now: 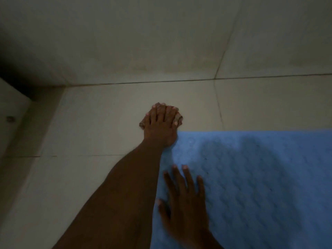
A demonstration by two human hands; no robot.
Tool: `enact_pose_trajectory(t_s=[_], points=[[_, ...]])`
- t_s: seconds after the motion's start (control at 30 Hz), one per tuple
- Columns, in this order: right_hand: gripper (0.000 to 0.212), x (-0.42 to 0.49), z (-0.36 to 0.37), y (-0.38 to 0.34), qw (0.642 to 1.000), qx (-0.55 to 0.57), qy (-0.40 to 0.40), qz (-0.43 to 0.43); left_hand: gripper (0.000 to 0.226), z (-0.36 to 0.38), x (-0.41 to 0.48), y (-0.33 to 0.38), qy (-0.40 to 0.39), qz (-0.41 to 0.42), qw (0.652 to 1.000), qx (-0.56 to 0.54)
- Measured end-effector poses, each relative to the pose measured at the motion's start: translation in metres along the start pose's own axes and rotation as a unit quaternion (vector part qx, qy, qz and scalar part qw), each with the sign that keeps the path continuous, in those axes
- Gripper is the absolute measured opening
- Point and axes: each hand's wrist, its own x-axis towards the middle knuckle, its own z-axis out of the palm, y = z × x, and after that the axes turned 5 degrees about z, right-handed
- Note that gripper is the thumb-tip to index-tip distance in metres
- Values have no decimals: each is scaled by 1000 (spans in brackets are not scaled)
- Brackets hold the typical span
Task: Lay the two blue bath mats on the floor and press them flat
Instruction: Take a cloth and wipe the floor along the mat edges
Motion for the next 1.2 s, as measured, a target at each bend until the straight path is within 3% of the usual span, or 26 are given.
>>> enact_pose_trajectory(t_s=[0.13,0.23,0.3,0.5,0.57,0.67,0.8,0.93,1.0,1.2], points=[[53,9,-9,38,992,99,71,-41,78,18,22,76,-12,75,997,13],[40,28,-34,125,987,67,128,73,67,29,35,128,-29,115,993,17],[43,38,-56,183,983,12,112,144,62,34,41,144,-44,124,991,17],[51,37,-62,225,994,-40,47,94,57,24,44,153,-67,118,991,20],[51,38,-65,222,994,-37,44,95,58,15,34,148,-34,118,992,-7],[45,45,-69,222,992,1,77,101,68,21,-10,139,57,44,997,-28],[46,101,-81,192,988,54,140,39,74,52,-66,135,92,-68,992,-51],[56,174,-72,160,992,41,-23,-116,72,59,-62,132,106,-77,989,-66],[51,186,-63,165,987,22,-107,-118,72,61,-62,129,110,-66,990,-61],[57,179,-71,213,990,9,-124,-70,73,64,-59,124,96,-59,993,-35]])
